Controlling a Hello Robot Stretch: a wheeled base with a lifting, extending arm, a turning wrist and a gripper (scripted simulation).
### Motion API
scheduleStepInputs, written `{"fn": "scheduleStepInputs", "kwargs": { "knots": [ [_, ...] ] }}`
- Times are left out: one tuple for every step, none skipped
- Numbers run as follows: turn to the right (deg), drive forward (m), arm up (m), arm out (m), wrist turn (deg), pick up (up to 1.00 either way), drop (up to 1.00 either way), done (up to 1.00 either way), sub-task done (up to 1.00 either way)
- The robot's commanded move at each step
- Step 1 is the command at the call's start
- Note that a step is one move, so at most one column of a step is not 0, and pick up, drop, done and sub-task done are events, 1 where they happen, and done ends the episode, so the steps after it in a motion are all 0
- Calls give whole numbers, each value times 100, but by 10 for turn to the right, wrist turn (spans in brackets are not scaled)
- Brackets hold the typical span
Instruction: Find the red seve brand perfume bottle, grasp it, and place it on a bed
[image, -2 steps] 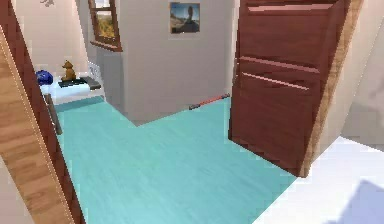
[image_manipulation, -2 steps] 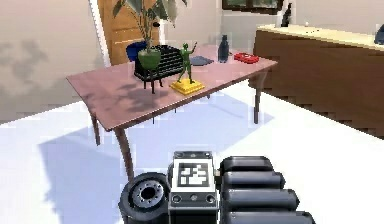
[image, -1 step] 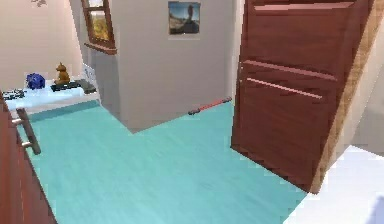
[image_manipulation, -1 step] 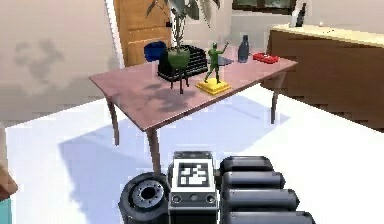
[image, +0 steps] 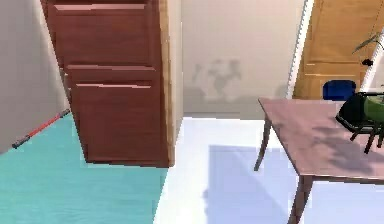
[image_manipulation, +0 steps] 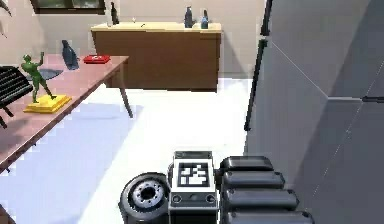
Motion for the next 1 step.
{"fn": "scheduleStepInputs", "kwargs": {
  "knots": [
    [450,0,0,0,0,0,0,0,0]
  ]
}}
